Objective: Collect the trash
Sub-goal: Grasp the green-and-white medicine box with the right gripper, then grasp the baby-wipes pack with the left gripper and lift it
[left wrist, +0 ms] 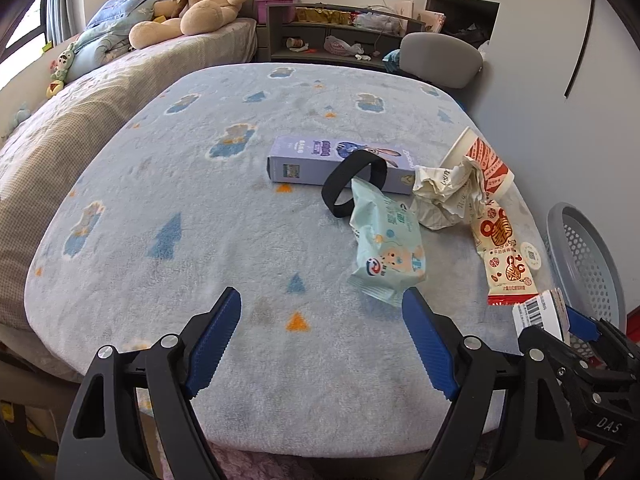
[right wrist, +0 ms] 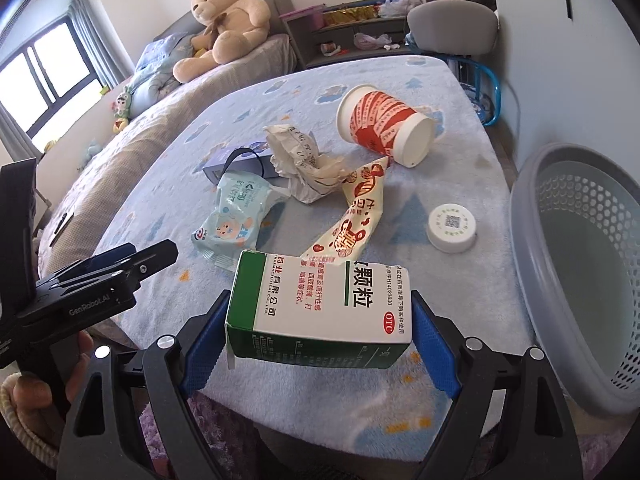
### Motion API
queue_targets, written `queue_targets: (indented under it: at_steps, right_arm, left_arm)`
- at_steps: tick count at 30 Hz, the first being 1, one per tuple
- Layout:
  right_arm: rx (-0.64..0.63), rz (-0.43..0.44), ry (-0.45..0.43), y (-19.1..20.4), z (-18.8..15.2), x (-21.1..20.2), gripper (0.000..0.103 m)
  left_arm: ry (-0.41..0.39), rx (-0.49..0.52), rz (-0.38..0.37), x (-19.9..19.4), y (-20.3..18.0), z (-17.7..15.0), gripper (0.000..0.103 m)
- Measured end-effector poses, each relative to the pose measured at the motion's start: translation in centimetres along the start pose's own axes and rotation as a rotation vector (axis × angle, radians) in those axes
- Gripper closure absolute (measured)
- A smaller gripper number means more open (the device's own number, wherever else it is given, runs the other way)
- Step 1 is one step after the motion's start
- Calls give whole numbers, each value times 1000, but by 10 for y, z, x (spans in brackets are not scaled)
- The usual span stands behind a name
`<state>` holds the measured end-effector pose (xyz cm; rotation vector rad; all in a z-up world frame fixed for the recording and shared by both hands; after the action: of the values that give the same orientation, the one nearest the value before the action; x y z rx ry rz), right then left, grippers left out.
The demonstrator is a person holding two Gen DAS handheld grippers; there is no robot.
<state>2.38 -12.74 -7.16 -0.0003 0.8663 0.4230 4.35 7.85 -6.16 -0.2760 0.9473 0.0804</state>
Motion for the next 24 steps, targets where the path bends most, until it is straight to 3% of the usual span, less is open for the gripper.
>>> queue_targets:
  at_steps: [9,24]
  right_arm:
    - [53,-15,-40,-18,-13,-22,21]
    - [97,-6,-53,-36,-23,-24,21]
  left_arm:
    - [24,26,-19,18,-31,4,24]
    - [35,40,38,62,-52,18,24]
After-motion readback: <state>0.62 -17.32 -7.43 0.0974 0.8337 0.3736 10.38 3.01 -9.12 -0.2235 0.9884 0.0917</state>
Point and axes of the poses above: each gripper's, at about its wrist camera, not at the fingertips, and x roughly the way its jaws point, y to its left, z to its top, the point moved 2 cm from there along x, roughly the way its jaws point, and after that the axes turned 14 degrees about -x, right-handed, at the moved point
